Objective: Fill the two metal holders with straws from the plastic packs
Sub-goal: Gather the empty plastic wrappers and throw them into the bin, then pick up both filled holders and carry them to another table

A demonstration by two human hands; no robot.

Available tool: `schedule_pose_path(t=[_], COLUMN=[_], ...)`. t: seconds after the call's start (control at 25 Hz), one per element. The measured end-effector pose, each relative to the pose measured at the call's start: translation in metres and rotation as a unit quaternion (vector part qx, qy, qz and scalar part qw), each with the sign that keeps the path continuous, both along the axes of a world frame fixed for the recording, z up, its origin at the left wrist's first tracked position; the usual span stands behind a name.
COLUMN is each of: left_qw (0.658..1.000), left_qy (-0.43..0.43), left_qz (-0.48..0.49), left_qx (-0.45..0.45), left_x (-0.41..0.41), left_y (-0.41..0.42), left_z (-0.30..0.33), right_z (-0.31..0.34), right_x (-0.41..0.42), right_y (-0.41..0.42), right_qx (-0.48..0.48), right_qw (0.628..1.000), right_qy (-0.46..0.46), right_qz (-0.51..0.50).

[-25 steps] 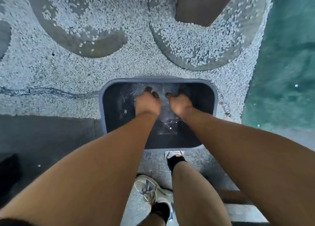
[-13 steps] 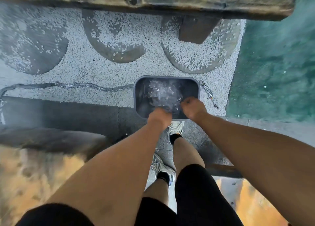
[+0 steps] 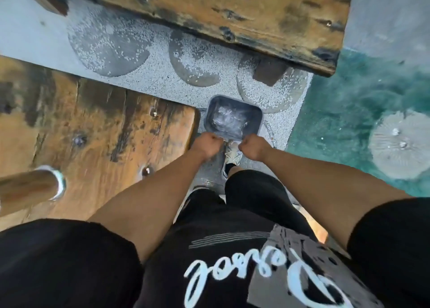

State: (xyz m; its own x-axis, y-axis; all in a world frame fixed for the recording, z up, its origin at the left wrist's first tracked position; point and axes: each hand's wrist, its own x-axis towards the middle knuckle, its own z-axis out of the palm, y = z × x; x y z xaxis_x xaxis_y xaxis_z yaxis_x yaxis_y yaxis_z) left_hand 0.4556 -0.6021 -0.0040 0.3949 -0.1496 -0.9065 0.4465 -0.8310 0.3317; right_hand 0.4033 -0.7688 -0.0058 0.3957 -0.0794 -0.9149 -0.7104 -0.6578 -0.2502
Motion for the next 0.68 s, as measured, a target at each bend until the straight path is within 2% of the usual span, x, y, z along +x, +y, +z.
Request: schedule_pose_path(t=[0.24,0.36,0.44,0.52,0.6,0.68], left_qw=[0.988,0.977,0.942,0.938,0.925,0.905], left_qy=[-0.042,-0.024,-0.039,-0.046,-0.031,-0.028], left_qz=[0.151,0.214,0.333,0.344,0.379,0.424], left_qx=[0.000,0.006,0.005,0.004,0.000,0.001], left_x=[-0.068,-0.104,-0.169,-0.179,-0.211,-0.245], left_y=[0.138,0.188,0.264,0.259,0.276,0.300], left_z=[0.041,0.043,0.066,0.063,0.064,0.054], right_z=[0.055,0.066,0.090,0.088,0.082,0.086], right_x=[-0.039,-0.050,-0.067,-0.064,-0.072,-0.078], right_y=[0.092,0.126,0.209,0.208,0.229,0.262], right_qx=[-0.026,-0.028,-0.002,0.000,-0.018,-0.007], right_qw=[0.991,0.979,0.966,0.964,0.928,0.902], right_qy=[-0.017,-0.026,-0.047,-0.036,-0.059,-0.064], right_qz=[0.128,0.201,0.254,0.265,0.368,0.427])
